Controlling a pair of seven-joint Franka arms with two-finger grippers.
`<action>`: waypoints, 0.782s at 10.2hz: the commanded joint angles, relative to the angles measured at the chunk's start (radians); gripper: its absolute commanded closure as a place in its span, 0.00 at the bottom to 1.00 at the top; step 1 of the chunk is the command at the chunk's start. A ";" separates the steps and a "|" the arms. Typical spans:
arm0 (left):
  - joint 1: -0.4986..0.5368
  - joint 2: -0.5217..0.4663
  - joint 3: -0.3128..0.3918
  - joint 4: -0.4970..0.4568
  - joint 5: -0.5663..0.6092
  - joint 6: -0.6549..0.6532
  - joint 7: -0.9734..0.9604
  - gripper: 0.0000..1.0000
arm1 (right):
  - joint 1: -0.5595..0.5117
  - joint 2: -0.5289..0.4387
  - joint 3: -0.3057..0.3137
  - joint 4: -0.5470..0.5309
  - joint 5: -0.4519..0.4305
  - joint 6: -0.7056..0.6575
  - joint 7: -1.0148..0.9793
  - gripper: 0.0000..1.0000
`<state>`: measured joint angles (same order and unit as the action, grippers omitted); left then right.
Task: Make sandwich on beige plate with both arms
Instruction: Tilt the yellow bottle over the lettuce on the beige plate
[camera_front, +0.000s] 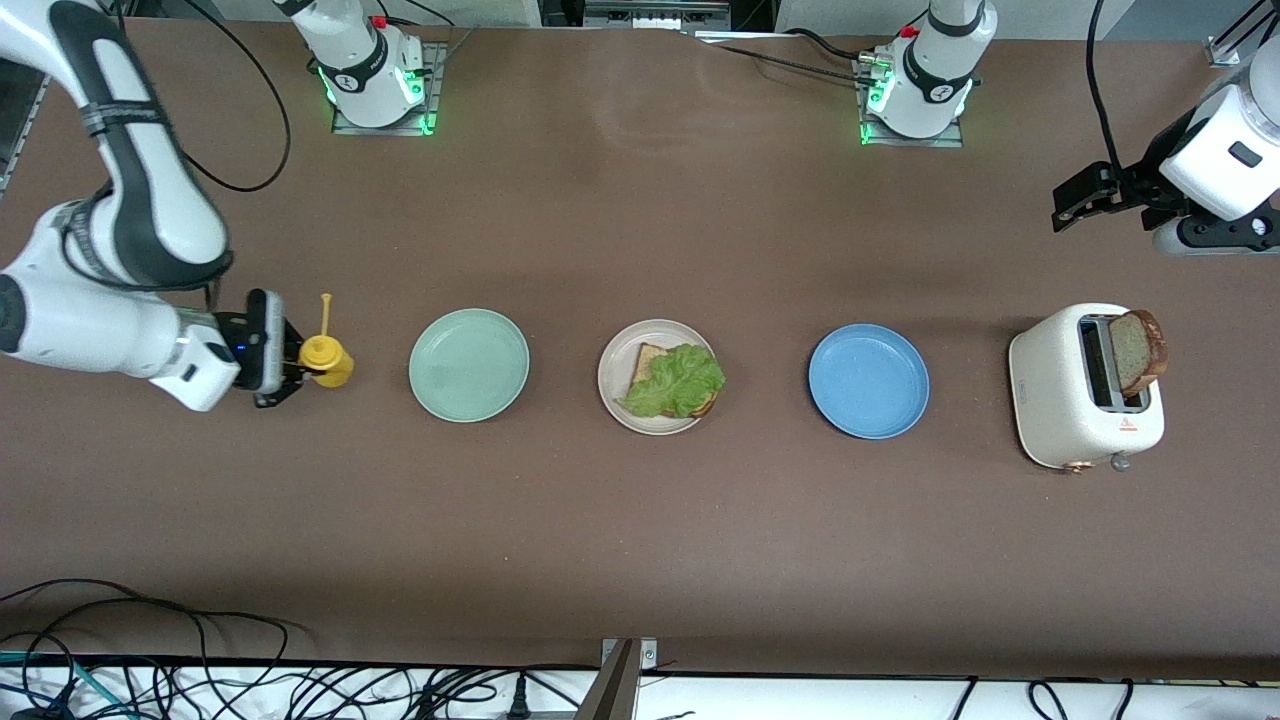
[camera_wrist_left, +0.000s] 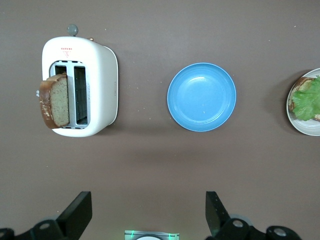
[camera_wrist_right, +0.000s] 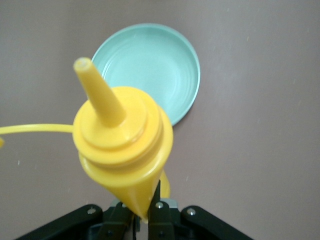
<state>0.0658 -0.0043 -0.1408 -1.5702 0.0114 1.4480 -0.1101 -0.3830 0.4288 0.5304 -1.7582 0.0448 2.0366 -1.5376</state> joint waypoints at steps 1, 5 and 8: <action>0.002 0.009 0.006 0.025 -0.027 -0.017 0.024 0.00 | 0.180 0.021 -0.015 0.097 -0.147 -0.018 0.226 1.00; 0.002 0.007 0.006 0.025 -0.027 -0.015 0.024 0.00 | 0.453 0.105 -0.018 0.158 -0.489 -0.016 0.652 1.00; 0.002 0.007 0.006 0.025 -0.027 -0.015 0.024 0.00 | 0.616 0.212 -0.026 0.227 -0.697 -0.021 0.856 1.00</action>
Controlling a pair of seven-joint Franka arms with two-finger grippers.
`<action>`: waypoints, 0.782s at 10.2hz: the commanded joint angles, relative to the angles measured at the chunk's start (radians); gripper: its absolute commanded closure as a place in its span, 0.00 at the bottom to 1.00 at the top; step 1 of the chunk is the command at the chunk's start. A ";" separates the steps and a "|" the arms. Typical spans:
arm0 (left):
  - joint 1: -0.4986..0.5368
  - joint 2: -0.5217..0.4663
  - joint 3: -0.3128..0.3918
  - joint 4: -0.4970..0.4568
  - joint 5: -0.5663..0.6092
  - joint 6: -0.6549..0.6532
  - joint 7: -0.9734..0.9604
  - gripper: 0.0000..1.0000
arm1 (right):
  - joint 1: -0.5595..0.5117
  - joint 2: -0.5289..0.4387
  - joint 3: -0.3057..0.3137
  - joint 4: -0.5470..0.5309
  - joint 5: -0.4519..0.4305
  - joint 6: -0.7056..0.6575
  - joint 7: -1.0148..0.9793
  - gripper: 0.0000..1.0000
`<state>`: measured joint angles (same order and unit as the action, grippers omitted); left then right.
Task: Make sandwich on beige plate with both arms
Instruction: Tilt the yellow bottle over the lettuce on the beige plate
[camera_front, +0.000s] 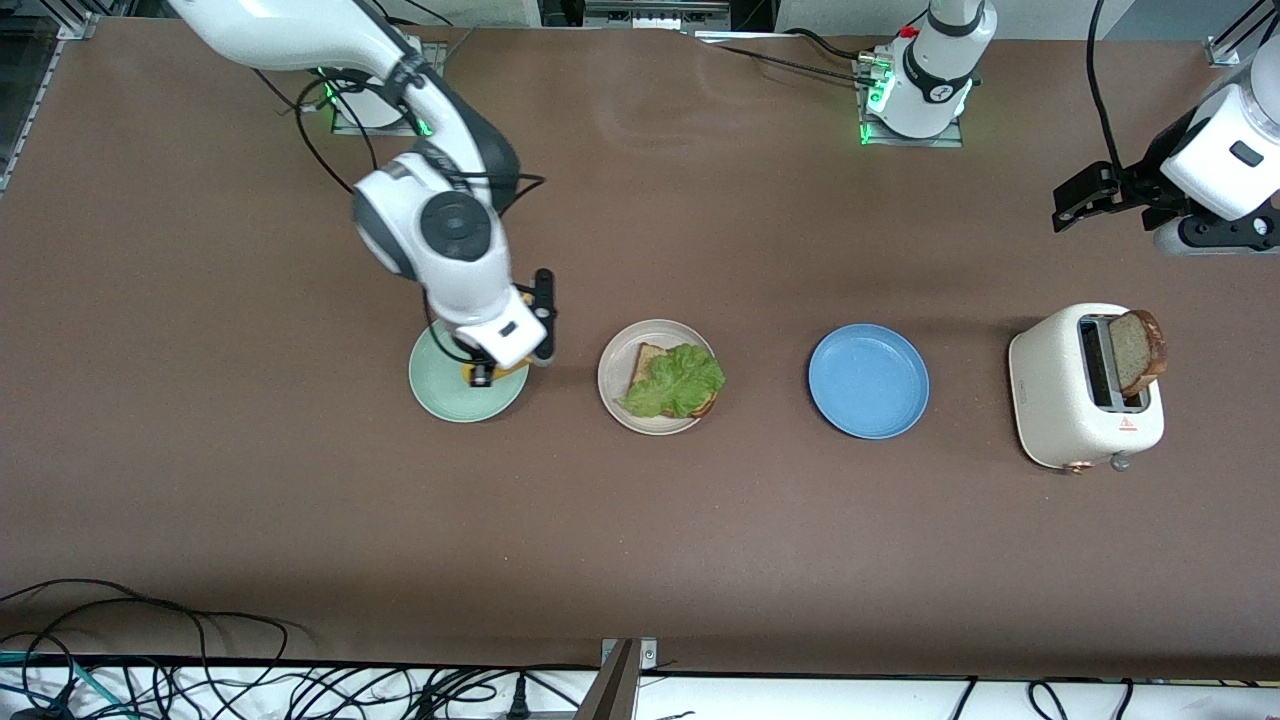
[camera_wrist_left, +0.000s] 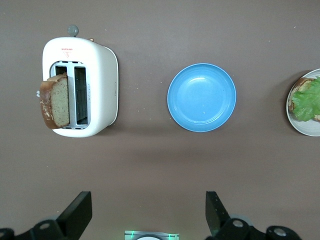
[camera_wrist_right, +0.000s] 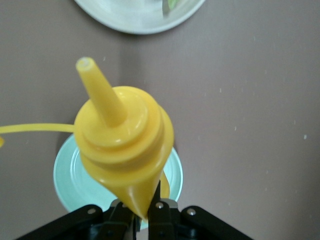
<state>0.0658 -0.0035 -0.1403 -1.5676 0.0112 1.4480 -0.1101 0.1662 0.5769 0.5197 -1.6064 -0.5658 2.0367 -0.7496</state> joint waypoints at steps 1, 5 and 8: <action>0.002 0.007 0.005 0.023 -0.027 -0.015 0.024 0.00 | 0.123 0.090 -0.033 0.079 -0.154 -0.041 0.146 1.00; 0.003 0.007 0.008 0.023 -0.027 -0.015 0.024 0.00 | 0.419 0.190 -0.258 0.150 -0.212 -0.053 0.301 1.00; 0.003 0.007 0.008 0.023 -0.025 -0.017 0.024 0.00 | 0.574 0.241 -0.412 0.229 -0.216 -0.116 0.303 1.00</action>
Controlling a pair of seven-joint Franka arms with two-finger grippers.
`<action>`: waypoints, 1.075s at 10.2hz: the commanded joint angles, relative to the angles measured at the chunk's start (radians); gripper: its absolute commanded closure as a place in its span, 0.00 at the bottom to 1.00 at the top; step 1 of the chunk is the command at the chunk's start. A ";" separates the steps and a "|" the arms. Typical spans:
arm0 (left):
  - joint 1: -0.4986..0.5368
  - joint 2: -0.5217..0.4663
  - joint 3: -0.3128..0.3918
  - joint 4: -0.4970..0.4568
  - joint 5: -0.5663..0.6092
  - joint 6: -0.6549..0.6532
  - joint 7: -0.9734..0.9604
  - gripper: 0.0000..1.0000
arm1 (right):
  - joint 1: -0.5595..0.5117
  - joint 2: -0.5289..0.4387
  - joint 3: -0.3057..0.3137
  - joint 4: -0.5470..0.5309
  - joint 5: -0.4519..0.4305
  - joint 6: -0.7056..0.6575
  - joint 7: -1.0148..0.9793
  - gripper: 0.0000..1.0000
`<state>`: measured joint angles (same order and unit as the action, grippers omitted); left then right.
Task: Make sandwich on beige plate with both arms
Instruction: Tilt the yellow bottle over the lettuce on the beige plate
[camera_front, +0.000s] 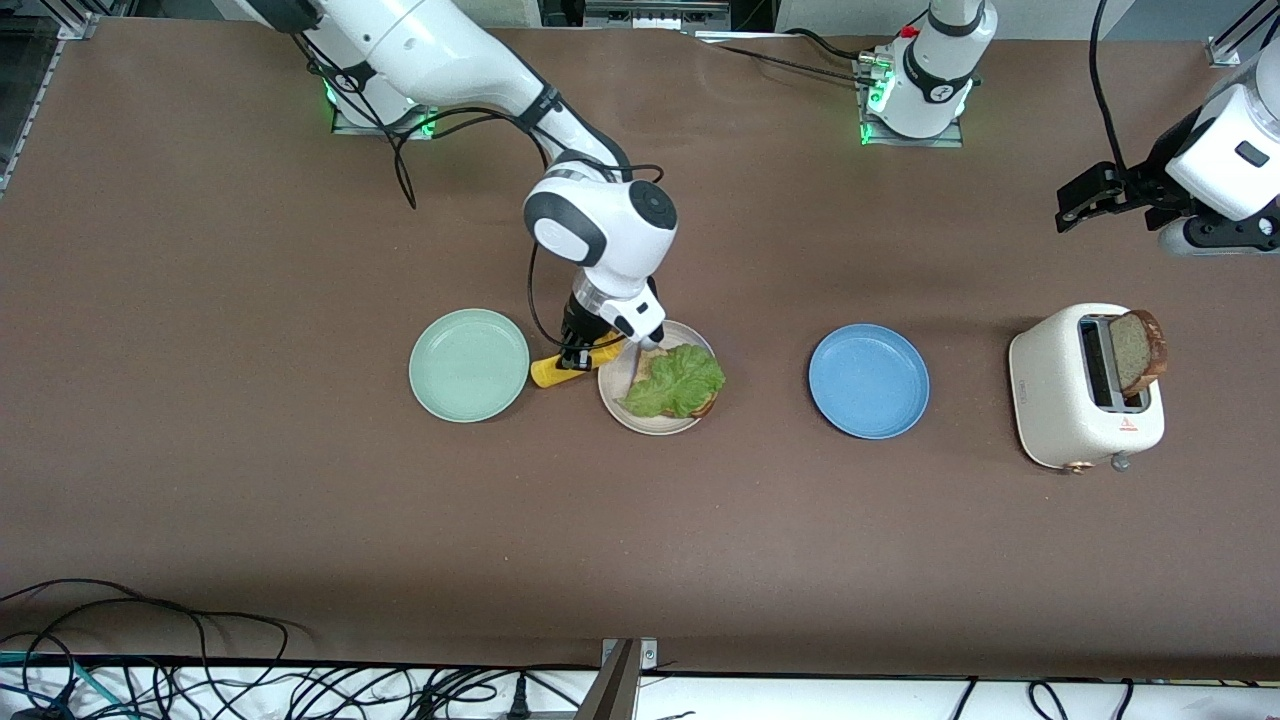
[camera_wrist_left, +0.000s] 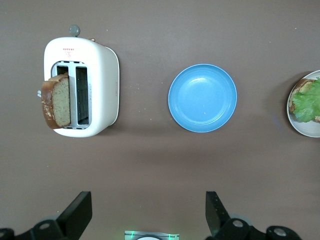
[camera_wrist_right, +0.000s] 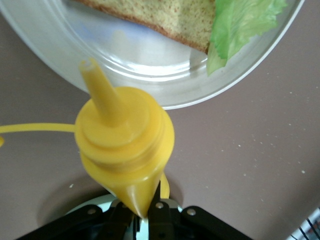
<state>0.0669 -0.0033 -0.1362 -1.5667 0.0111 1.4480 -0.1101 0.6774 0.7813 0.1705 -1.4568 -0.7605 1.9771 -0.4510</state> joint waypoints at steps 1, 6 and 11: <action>0.002 0.006 0.004 0.022 -0.025 -0.017 0.024 0.00 | 0.091 0.050 -0.104 0.097 -0.031 -0.067 -0.006 1.00; 0.004 0.008 0.003 0.020 -0.014 -0.015 0.021 0.00 | 0.132 0.088 -0.124 0.110 -0.091 -0.086 0.003 1.00; 0.086 0.054 0.004 0.022 -0.013 -0.009 0.026 0.00 | 0.053 0.017 -0.141 0.219 0.037 -0.199 -0.309 1.00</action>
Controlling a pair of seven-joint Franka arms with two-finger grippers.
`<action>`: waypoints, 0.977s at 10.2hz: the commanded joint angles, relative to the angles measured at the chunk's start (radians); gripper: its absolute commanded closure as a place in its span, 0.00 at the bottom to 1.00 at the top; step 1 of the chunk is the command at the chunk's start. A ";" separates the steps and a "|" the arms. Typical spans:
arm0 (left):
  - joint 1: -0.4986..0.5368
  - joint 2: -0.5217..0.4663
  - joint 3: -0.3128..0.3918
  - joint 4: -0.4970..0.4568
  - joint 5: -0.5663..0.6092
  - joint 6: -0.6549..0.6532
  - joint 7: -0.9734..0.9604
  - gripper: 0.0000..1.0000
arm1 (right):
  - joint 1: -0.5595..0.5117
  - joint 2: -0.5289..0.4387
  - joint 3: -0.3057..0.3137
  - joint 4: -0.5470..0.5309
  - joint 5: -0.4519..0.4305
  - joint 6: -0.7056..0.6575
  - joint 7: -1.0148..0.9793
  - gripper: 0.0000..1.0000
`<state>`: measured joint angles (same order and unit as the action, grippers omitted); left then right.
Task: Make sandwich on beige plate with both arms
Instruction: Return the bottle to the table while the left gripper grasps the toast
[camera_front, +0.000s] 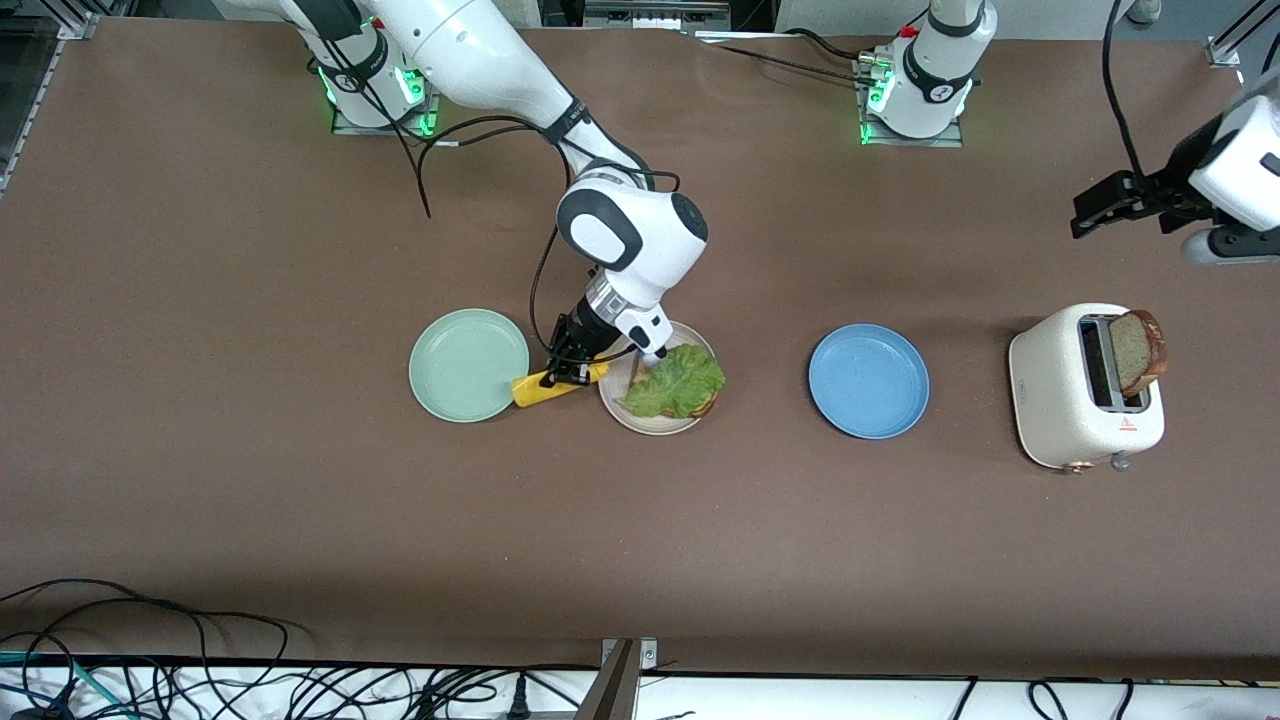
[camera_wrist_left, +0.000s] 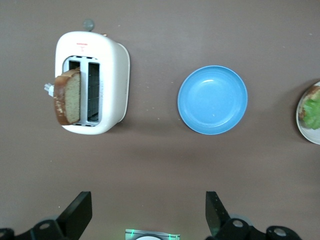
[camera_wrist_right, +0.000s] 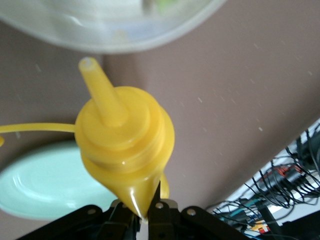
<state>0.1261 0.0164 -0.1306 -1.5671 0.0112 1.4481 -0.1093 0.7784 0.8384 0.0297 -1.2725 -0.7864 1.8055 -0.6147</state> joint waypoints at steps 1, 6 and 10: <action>0.044 0.065 -0.001 0.022 -0.011 -0.008 0.025 0.00 | -0.123 -0.098 0.004 0.033 0.146 -0.028 -0.242 1.00; 0.134 0.204 -0.001 0.003 0.099 0.180 0.198 0.00 | -0.551 -0.263 0.004 0.010 0.707 -0.105 -0.754 1.00; 0.205 0.275 -0.001 -0.080 0.099 0.337 0.316 0.00 | -0.824 -0.277 0.004 -0.042 0.940 -0.206 -1.051 1.00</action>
<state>0.3136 0.3049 -0.1235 -1.6021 0.0832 1.7502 0.1676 0.0222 0.5979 0.0115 -1.2525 0.0958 1.6156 -1.5892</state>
